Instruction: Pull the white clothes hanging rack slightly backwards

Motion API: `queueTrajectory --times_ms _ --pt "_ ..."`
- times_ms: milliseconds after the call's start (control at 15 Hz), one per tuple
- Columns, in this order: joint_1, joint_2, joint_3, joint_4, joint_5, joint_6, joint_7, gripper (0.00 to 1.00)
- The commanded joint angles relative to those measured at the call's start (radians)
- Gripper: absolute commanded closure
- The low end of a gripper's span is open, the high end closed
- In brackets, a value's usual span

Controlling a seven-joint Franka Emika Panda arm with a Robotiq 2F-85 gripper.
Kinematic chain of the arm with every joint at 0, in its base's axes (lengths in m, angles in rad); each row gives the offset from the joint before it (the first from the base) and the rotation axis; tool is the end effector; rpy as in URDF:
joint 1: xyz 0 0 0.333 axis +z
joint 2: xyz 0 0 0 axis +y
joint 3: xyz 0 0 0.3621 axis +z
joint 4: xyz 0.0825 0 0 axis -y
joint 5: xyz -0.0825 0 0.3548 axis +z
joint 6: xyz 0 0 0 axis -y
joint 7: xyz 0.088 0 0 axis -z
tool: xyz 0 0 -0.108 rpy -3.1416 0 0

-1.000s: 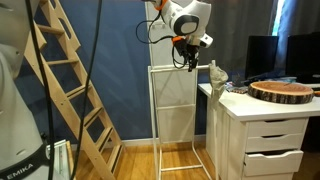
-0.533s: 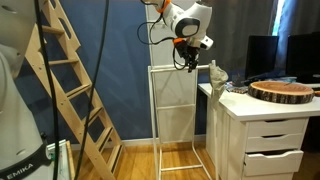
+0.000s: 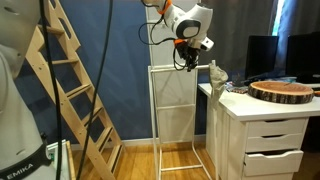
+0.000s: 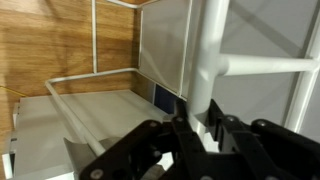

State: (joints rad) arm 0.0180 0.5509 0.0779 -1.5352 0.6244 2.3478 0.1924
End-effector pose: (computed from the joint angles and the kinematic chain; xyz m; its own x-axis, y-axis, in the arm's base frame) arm 0.7204 0.0665 0.4175 0.8732 -0.4869 0.0221 -0.3940 -0.7317 -0.5562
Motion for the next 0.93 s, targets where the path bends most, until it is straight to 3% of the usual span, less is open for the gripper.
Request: queueTrajectory --times_ms 0,867 --pt "-0.007 -0.012 0.014 -0.004 0.002 0.003 0.021 0.93" --pt "-0.016 -0.229 0.011 -0.271 0.023 0.058 0.011 0.94"
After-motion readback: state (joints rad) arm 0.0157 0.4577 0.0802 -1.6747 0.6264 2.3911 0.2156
